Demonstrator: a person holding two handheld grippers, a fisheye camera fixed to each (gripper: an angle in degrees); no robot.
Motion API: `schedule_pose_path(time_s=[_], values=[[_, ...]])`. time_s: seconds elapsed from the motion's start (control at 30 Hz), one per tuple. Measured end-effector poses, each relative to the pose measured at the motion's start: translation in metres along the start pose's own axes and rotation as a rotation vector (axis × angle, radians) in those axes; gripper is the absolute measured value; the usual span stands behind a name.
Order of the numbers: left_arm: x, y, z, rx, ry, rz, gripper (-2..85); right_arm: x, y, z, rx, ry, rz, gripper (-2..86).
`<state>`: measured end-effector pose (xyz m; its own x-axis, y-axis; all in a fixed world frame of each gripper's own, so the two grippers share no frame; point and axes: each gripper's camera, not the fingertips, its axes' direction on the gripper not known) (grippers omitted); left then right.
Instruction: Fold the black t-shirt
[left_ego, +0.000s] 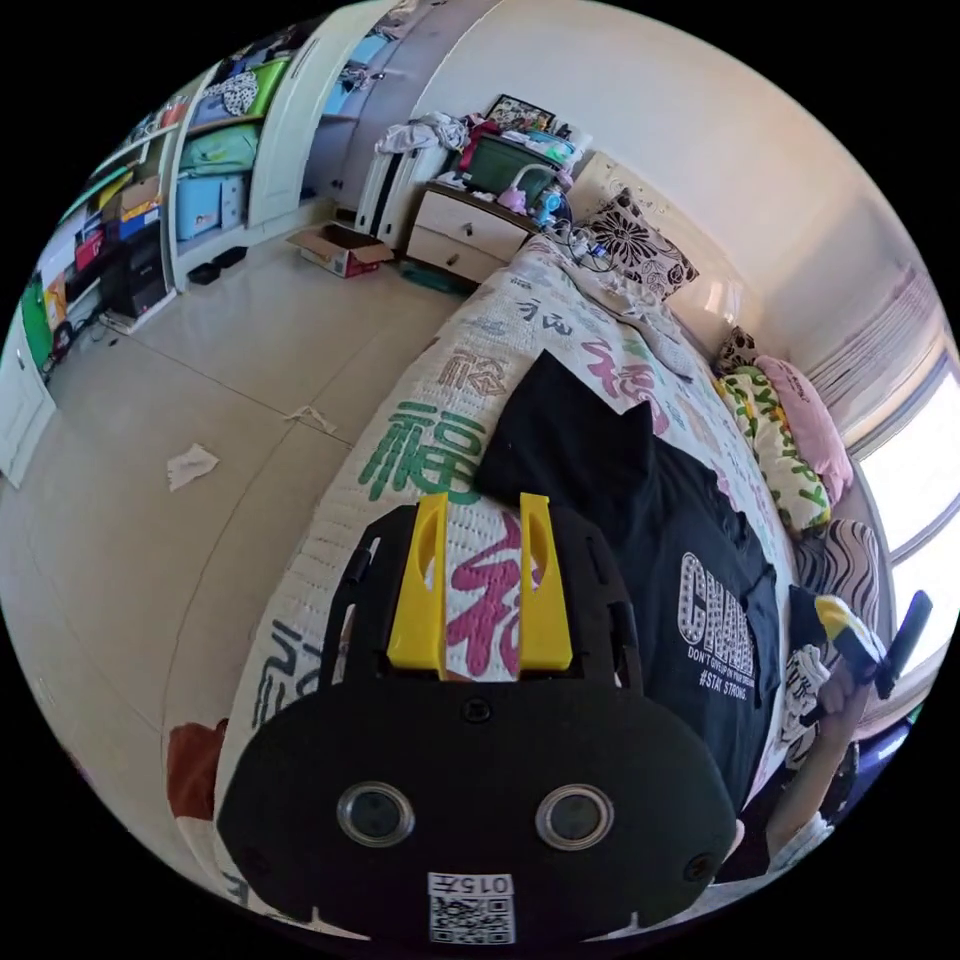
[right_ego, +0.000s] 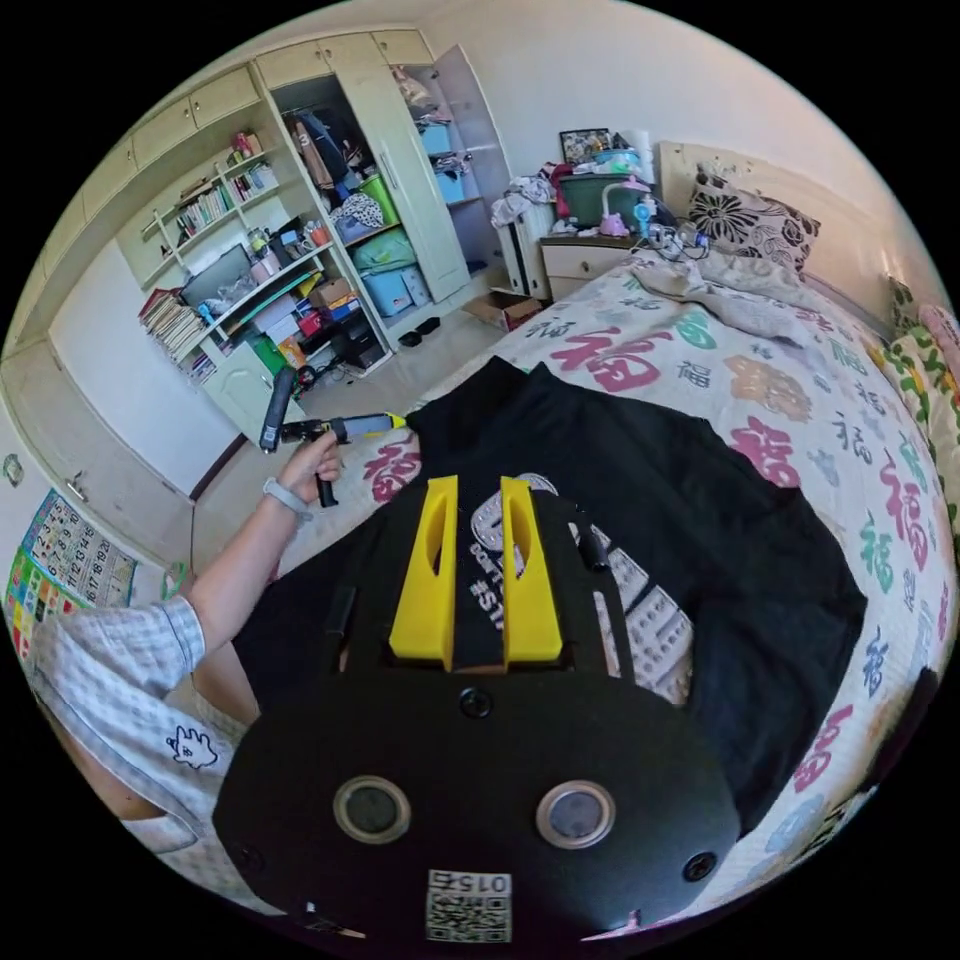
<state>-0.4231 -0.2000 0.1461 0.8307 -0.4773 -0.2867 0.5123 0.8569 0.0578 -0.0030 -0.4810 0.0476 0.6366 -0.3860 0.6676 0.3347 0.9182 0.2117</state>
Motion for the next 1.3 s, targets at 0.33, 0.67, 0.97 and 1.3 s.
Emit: schedule_pose_path(time_s=[0.33, 0.67, 0.97, 1.3], values=[[-0.077, 0.001, -0.018, 0.116, 0.236, -0.033, 1.2, -0.038, -0.198, 0.195, -0.200, 0.182, 0.120, 8.6], [-0.105, -0.004, -0.049, 0.100, 0.188, 0.055, -0.5, -0.021, -0.279, 0.306, -0.305, 0.237, 0.256, 7.9], [-0.117, -0.004, -0.067, 0.089, 0.192, 0.080, -0.8, -0.033, -0.297, 0.326, -0.303, 0.249, 0.187, 0.5], [-0.059, -0.006, -0.113, 0.215, 0.354, 0.317, -0.9, 0.016, -0.262, 0.168, 0.018, 0.013, 0.180, -0.2]])
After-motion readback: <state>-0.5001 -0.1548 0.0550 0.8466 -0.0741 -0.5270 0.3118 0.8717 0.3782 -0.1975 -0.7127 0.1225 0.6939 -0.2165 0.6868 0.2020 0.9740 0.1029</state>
